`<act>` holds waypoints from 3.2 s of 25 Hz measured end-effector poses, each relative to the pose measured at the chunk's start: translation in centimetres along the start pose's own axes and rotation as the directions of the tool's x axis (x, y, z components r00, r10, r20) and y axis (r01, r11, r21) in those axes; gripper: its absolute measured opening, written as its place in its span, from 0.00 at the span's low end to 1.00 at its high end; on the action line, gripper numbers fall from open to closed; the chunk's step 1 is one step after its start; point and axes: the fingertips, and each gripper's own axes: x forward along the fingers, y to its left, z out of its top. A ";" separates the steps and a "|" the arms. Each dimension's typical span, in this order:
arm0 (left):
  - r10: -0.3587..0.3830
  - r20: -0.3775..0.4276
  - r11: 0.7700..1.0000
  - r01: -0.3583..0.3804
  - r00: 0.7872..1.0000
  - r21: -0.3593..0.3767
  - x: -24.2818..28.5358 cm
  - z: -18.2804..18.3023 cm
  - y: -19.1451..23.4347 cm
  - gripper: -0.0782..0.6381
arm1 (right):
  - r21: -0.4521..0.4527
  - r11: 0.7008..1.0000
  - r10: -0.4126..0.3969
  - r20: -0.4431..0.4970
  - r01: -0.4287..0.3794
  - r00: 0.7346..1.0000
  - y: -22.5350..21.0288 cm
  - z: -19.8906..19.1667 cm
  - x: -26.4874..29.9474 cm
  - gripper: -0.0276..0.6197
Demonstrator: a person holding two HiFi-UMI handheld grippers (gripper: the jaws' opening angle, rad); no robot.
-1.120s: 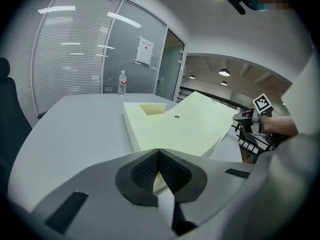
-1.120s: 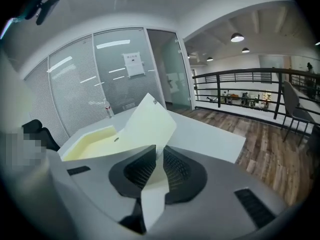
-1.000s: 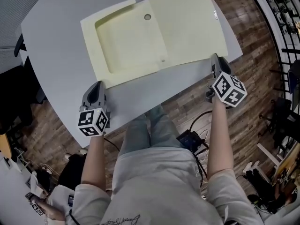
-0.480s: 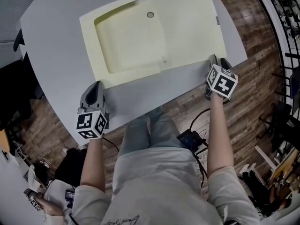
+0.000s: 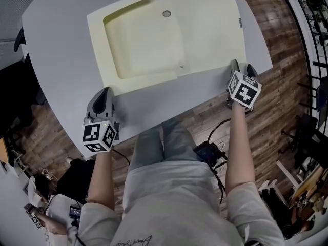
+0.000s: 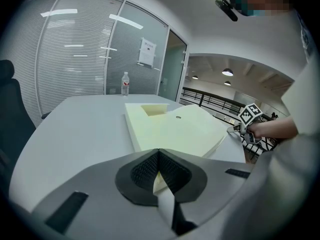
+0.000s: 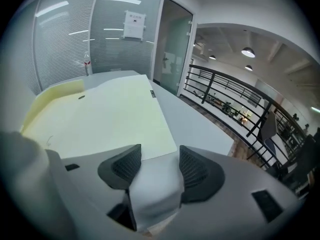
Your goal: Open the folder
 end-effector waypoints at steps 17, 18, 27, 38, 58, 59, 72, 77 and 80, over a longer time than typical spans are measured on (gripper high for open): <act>0.002 0.001 1.000 -0.002 1.000 -0.011 0.0 -0.2 0.0 0.12 | -0.257 0.957 0.124 -0.059 -0.135 0.990 3.5 0.1 0.5 0.08; 0.002 0.001 1.000 -0.002 1.000 -0.014 0.0 -0.1 0.0 0.12 | -0.256 0.957 0.125 -0.057 -0.136 0.990 3.5 0.1 0.5 0.08; 0.001 -0.005 0.999 -0.001 1.000 -0.035 0.1 0.1 0.0 0.12 | -0.258 0.958 0.112 -0.059 -0.124 0.992 3.5 0.5 0.5 0.08; -0.020 -0.031 0.999 0.019 0.999 -0.028 0.2 0.4 -0.3 0.12 | -0.243 0.963 0.114 -0.032 -0.118 0.993 3.1 2.1 -0.9 0.08; -0.088 0.022 0.996 0.087 0.996 0.002 -1.1 3.7 -1.0 0.12 | -0.170 0.972 0.184 0.135 -0.160 0.974 4.7 7.2 -5.6 0.08; -0.092 0.021 0.996 0.092 0.996 0.008 -1.1 3.7 -1.3 0.12 | -0.168 0.971 0.196 0.143 -0.171 0.970 4.8 7.4 -5.8 0.08; -0.151 0.100 0.988 0.146 0.983 0.057 -4.2 6.5 -4.4 0.12 | -0.219 0.897 0.430 0.237 -0.383 0.871 11.7 9.9 -12.4 0.08; -0.204 0.147 0.978 0.195 0.968 0.074 -5.6 8.7 -5.6 0.12 | -0.267 0.841 0.534 0.263 -0.471 0.804 15.0 11.1 -16.4 0.08; -0.218 0.173 0.976 0.209 0.960 0.068 -6.6 9.7 -6.0 0.12 | -0.304 0.795 0.600 0.266 -0.525 0.755 17.2 11.1 -19.2 0.08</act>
